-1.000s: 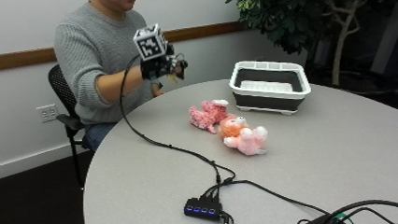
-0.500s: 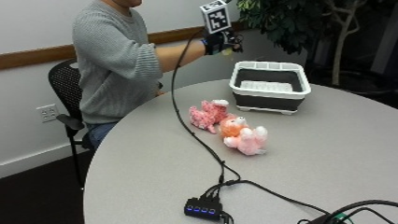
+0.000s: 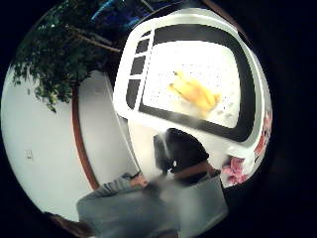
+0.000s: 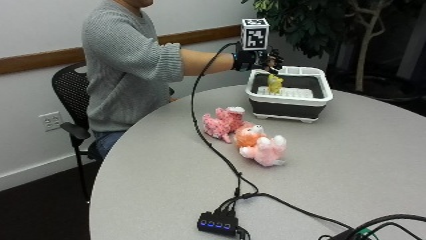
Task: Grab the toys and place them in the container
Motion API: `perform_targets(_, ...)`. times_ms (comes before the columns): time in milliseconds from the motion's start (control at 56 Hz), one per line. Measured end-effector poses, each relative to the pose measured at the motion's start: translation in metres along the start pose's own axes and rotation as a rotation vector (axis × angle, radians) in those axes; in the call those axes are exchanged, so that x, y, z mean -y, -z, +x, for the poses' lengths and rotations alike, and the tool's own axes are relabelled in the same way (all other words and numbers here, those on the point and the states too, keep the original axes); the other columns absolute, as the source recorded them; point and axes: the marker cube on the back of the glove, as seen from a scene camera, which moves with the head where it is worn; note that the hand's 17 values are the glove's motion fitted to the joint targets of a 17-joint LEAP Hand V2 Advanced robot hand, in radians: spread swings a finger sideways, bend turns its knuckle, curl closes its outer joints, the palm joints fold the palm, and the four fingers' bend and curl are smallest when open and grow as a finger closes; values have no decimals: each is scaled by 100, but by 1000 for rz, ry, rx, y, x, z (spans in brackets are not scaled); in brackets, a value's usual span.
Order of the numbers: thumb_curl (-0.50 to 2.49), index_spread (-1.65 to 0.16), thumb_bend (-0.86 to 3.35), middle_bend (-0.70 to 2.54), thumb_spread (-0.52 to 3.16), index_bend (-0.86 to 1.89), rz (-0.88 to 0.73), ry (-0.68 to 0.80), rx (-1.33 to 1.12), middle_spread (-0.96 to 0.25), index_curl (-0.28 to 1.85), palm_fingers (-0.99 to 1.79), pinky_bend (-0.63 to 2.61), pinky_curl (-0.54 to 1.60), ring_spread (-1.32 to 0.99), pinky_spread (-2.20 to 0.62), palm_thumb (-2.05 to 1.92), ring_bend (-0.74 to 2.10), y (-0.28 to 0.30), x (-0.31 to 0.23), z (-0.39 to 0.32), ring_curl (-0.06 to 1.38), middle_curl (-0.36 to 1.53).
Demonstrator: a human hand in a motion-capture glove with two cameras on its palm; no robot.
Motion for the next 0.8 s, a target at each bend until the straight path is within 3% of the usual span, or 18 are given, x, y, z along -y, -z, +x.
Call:
perform_targets(54,41,-34,-4,26,133,11,0,-72,-113,-24,31,-12,97,42,-34,-7,19,75,-2,-6,15,31,41)
perform_targets(125,39,-33,-3,23,133,11,12,51,92,-23,29,-11,98,42,-31,-4,15,71,4,-20,-1,29,41)
perform_targets(214,37,-33,-2,20,134,12,36,-13,16,-22,28,-10,98,41,-28,-2,12,68,6,-33,25,29,40)
perform_targets(322,36,-33,-2,19,135,14,23,17,77,-21,27,-8,95,40,-26,-1,10,67,8,-49,48,28,39)
perform_targets(590,33,-34,-2,17,136,16,2,-330,108,-19,28,-9,94,38,-21,1,6,55,10,-79,212,26,38)
perform_targets(804,33,-34,-1,14,136,17,-93,-411,139,-17,30,-10,93,37,-16,3,4,45,-32,-70,252,24,34)
